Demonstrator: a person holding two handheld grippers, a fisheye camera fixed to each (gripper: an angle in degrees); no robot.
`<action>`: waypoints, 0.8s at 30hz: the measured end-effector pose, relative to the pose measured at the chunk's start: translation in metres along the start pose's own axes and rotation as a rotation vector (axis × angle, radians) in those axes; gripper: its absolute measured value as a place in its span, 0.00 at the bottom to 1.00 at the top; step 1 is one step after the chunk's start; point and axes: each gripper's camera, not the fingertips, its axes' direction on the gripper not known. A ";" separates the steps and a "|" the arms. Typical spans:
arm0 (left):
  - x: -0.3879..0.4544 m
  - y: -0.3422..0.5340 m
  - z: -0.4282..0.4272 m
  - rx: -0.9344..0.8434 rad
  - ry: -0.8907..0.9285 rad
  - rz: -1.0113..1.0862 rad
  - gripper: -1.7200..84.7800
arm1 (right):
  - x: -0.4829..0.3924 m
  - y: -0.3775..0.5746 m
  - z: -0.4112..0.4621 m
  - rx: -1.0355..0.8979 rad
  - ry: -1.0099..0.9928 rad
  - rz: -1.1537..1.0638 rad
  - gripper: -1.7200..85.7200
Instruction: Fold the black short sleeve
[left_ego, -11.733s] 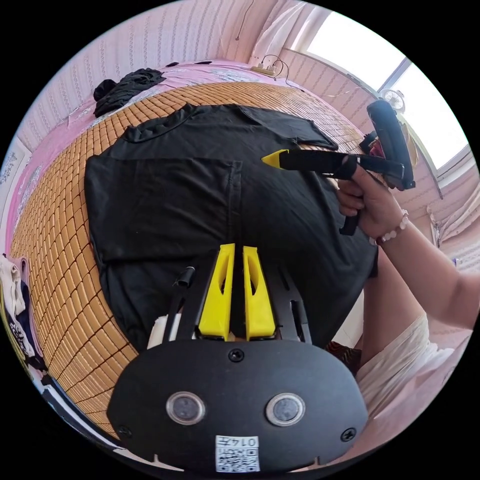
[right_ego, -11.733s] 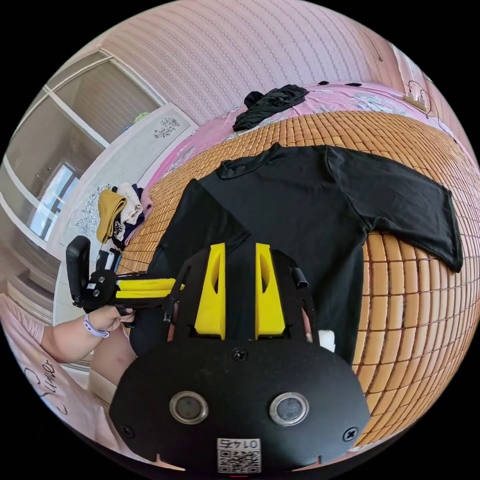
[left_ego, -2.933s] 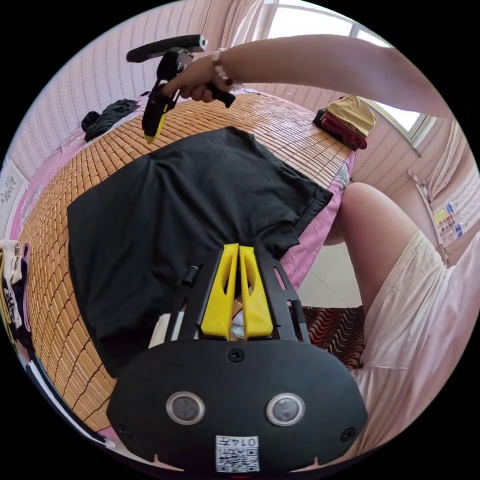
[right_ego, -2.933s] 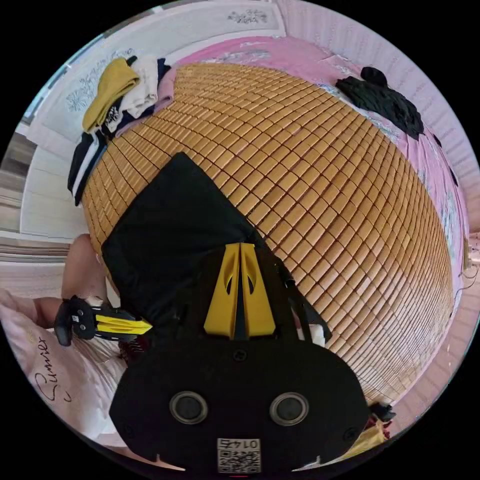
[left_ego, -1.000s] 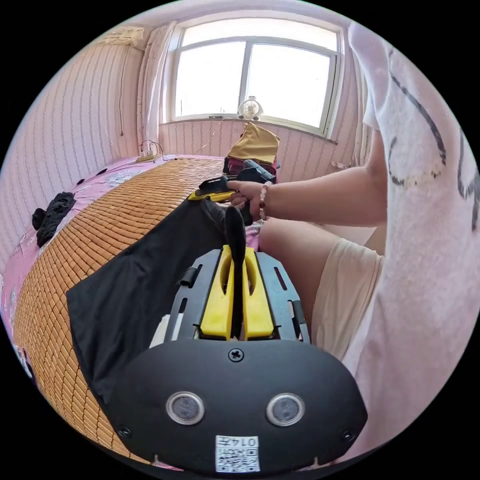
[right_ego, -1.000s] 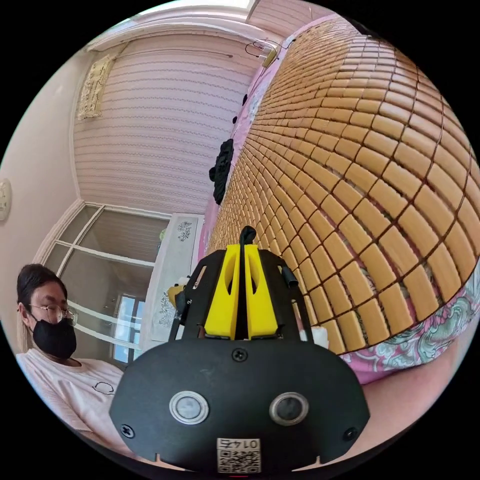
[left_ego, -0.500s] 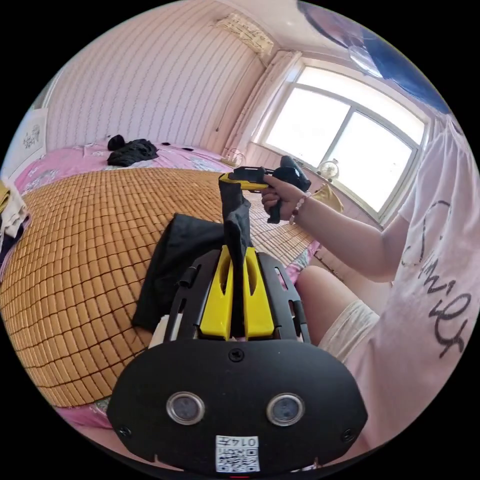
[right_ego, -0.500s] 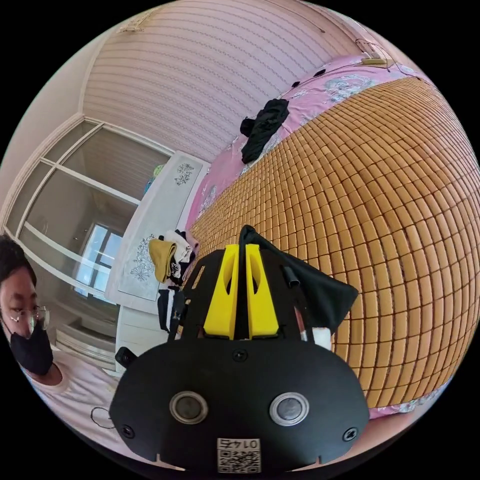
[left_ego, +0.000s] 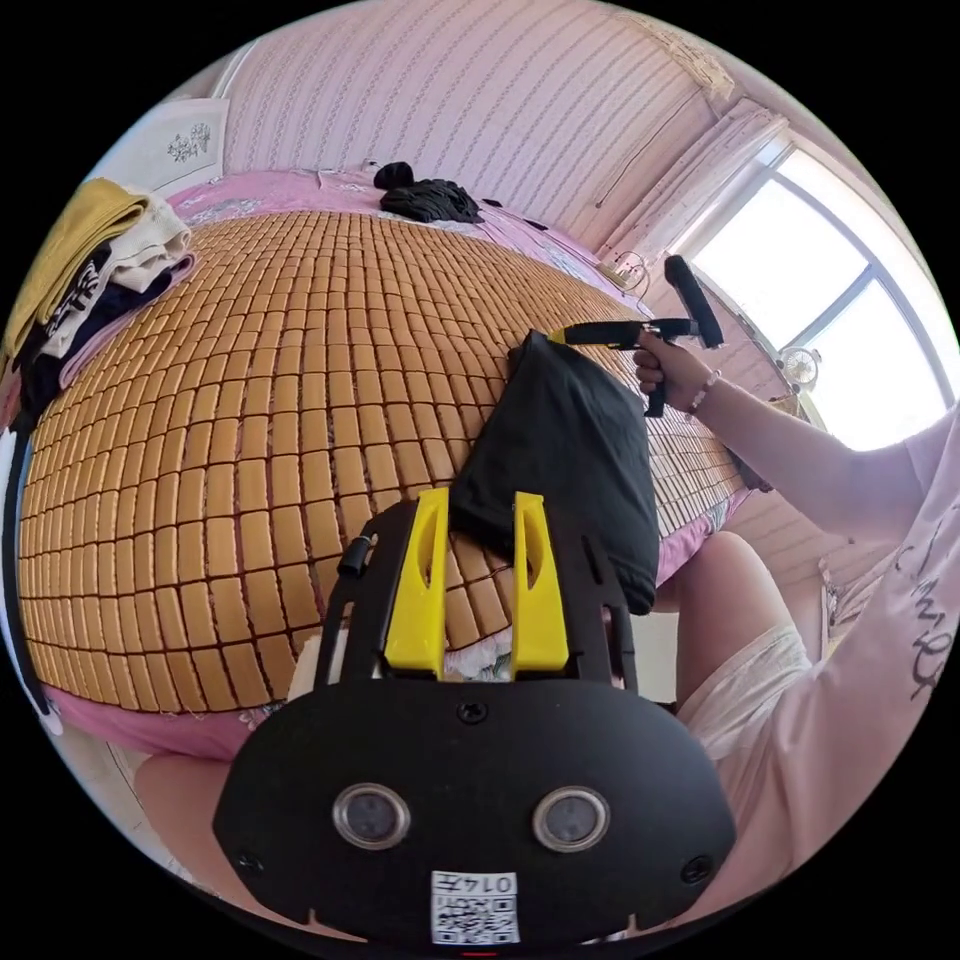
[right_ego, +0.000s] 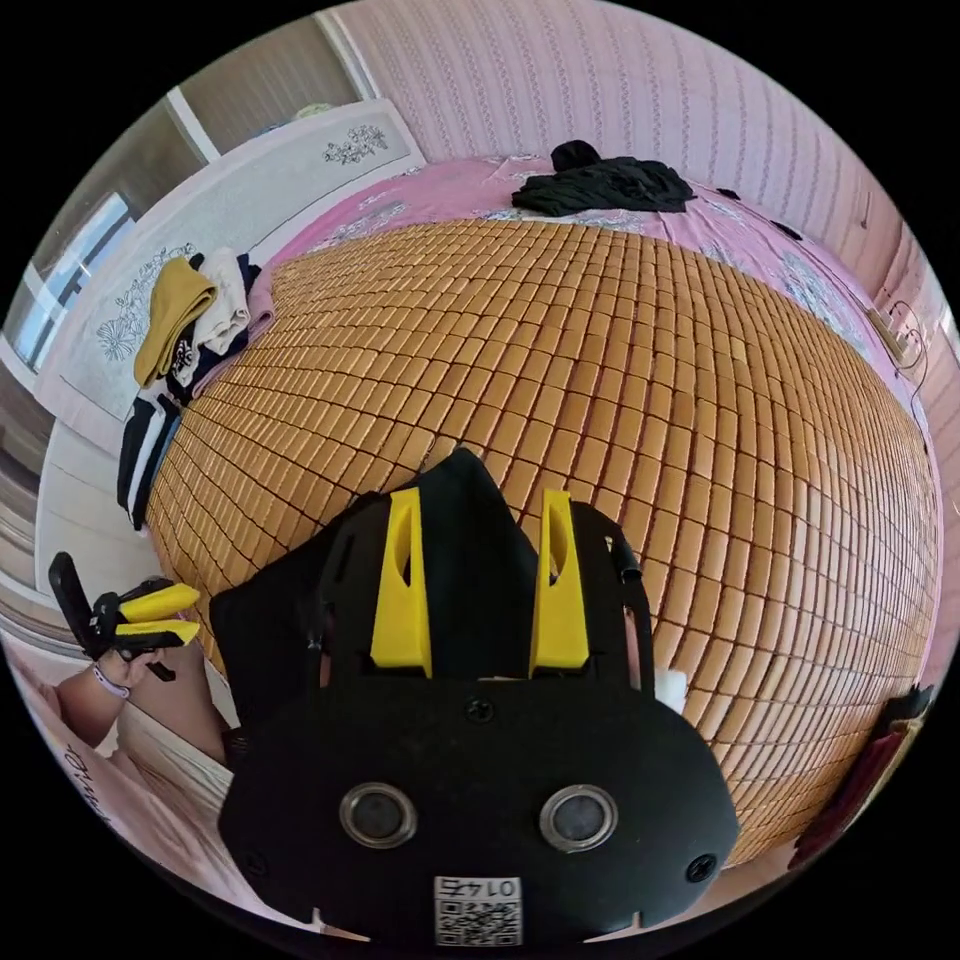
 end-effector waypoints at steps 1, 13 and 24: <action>0.004 -0.003 0.003 -0.009 0.003 0.018 0.15 | -0.007 -0.003 0.010 -0.061 -0.006 -0.044 0.20; 0.045 0.016 0.023 -0.117 -0.105 0.145 0.07 | -0.045 0.076 -0.042 0.183 -0.210 -0.180 0.04; 0.134 0.032 -0.082 0.142 -0.069 0.593 0.06 | -0.058 0.263 -0.186 0.566 -0.161 0.047 0.04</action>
